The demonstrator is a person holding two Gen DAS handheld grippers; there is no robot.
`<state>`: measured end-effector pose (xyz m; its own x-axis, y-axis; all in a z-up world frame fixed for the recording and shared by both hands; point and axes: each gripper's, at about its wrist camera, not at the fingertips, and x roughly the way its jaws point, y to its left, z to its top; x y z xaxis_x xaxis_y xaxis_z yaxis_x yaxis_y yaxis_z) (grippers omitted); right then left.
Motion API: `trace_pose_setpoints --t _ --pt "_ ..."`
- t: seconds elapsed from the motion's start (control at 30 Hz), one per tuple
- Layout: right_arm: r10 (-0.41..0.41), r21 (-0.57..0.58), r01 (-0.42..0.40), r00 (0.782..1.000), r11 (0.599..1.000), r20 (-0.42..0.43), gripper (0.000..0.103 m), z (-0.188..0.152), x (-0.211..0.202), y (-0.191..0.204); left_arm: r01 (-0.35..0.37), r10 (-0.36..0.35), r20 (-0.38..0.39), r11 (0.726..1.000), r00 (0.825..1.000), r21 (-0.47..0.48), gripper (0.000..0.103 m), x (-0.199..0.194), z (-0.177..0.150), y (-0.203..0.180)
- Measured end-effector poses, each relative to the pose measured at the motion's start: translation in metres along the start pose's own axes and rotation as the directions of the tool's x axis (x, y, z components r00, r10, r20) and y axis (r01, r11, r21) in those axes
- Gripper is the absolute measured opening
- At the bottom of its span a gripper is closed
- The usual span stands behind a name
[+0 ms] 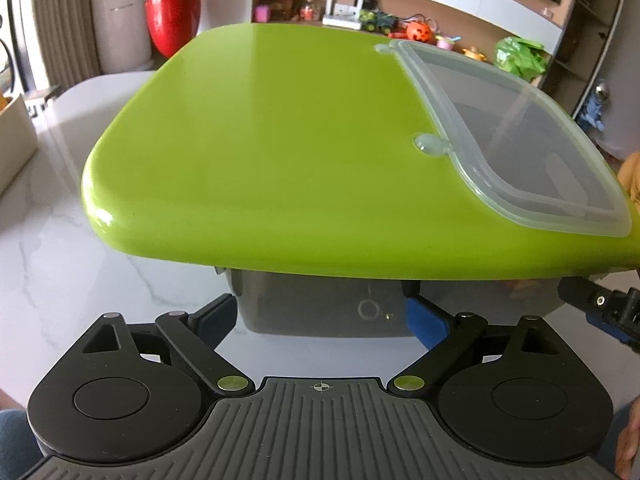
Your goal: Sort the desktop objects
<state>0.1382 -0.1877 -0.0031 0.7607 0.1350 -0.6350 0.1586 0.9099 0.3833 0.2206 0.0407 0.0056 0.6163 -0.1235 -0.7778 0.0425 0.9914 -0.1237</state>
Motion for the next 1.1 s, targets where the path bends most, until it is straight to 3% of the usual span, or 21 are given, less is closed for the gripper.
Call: trace_pose_setpoints --t 0.13,0.27,0.4,0.47,0.57,0.67,0.8,0.9,1.03,1.1 --pt "-0.014 0.0 0.014 1.0 1.0 -0.023 0.085 0.003 0.012 0.011 -0.062 0.062 -0.013 0.996 0.998 -0.06 0.096 0.002 -0.005 0.013" --pt "-0.012 0.017 0.013 0.998 1.0 -0.06 0.085 -0.02 0.002 0.022 -0.092 0.091 -0.009 0.981 0.996 -0.171 0.097 -0.016 -0.03 0.035" --pt "-0.022 -0.029 0.021 0.999 0.999 -0.04 0.093 -0.056 -0.023 0.039 -0.109 0.115 0.03 0.984 0.993 -0.144 0.099 -0.048 -0.064 0.034" --pt "-0.058 -0.134 0.056 0.998 0.989 -0.009 0.095 -0.072 -0.038 0.056 -0.119 0.126 0.05 0.985 0.991 -0.128 0.099 -0.065 -0.081 0.034" --pt "-0.127 -0.289 0.152 0.986 0.945 0.104 0.098 -0.094 -0.067 0.082 -0.141 0.152 0.101 0.984 0.983 -0.109 0.1 -0.093 -0.104 0.033" --pt "-0.13 -0.346 0.21 0.962 0.914 0.241 0.101 -0.098 -0.102 0.098 -0.148 0.168 0.178 0.982 0.97 -0.118 0.103 -0.123 -0.099 0.032" --pt "-0.078 -0.333 0.199 0.936 0.922 0.344 0.103 -0.097 -0.146 0.109 -0.151 0.172 0.292 0.984 0.941 -0.094 0.103 -0.159 -0.093 0.026" --pt "-0.072 -0.298 0.174 0.943 0.938 0.326 0.103 -0.088 -0.163 0.106 -0.141 0.152 0.327 0.988 0.933 -0.056 0.103 -0.166 -0.094 0.018" --pt "-0.139 -0.279 0.198 0.966 0.94 0.217 0.103 -0.08 -0.163 0.103 -0.1 0.111 0.289 0.994 0.951 -0.052 0.103 -0.163 -0.094 0.014" --pt "-0.113 -0.261 0.15 0.982 0.954 0.154 0.103 -0.076 -0.164 0.1 -0.067 0.08 0.274 0.996 0.958 -0.053 0.103 -0.166 -0.093 0.013"
